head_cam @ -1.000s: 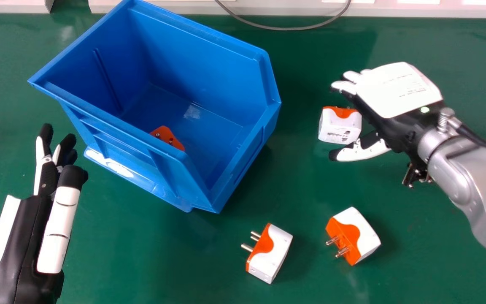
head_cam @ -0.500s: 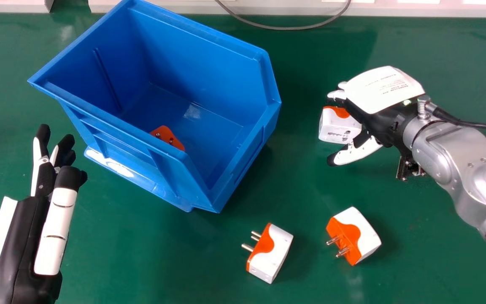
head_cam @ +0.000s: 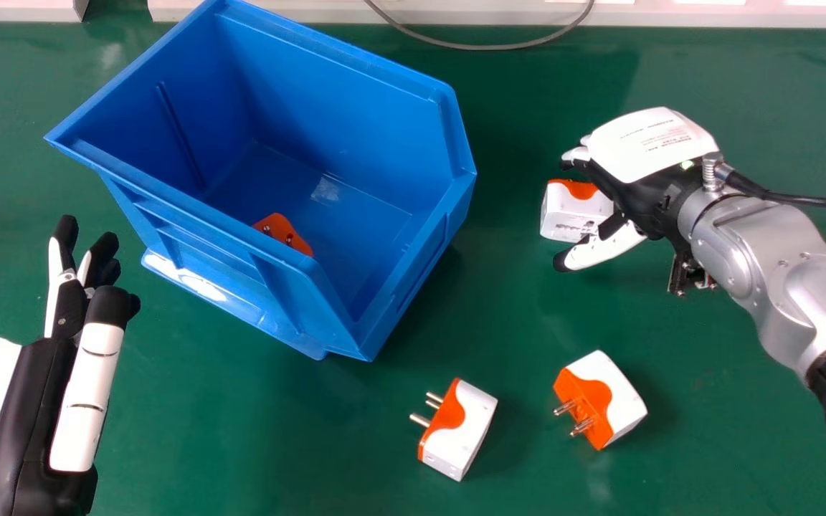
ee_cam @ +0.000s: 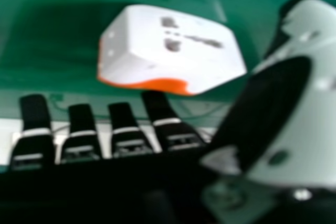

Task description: Pick all objects and put in blue box

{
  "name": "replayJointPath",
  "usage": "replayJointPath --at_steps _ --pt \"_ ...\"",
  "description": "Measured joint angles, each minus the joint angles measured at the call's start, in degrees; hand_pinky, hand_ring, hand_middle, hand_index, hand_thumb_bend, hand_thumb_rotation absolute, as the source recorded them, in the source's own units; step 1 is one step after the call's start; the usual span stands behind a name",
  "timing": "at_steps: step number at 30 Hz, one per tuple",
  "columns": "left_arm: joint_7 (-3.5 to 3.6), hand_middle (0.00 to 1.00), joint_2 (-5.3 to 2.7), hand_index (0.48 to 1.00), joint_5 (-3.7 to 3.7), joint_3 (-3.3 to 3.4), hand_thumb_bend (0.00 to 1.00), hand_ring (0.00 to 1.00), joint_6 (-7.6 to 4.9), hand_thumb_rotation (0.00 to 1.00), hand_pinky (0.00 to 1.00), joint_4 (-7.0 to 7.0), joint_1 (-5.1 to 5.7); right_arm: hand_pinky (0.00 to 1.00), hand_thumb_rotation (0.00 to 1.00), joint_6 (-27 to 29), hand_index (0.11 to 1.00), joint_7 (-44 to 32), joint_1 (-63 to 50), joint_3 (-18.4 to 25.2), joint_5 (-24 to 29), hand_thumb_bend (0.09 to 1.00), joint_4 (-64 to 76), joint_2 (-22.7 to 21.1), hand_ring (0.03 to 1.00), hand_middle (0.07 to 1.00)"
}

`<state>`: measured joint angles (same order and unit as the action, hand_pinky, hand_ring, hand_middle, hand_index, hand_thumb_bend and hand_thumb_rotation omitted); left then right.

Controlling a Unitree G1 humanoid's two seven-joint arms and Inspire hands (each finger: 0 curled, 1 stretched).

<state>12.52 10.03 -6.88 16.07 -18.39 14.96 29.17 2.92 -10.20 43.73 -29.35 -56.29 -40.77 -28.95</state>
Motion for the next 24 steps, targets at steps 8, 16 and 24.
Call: replayJointPath --at_steps 8,16,24 --pt "0.37 1.00 0.00 0.992 -0.02 0.30 0.68 1.00 -0.04 1.00 0.94 0.12 0.83 0.77 0.59 -0.4 0.850 1.7 0.7 -0.2 1.7 0.409 -2.6 1.2 0.882 0.900" --pt "1.07 1.00 0.07 0.993 -0.30 1.19 0.69 1.00 -0.05 1.00 0.94 1.06 1.62 0.76 0.58 -0.1 0.847 3.6 1.0 -1.6 1.8 0.402 -4.8 1.7 0.878 0.895" --pt "1.45 1.00 0.15 0.995 -0.95 1.89 0.70 1.00 -0.04 1.00 0.94 1.71 2.57 0.76 0.58 0.0 0.841 5.7 1.0 -2.8 1.6 0.401 -5.5 1.8 0.876 0.889"
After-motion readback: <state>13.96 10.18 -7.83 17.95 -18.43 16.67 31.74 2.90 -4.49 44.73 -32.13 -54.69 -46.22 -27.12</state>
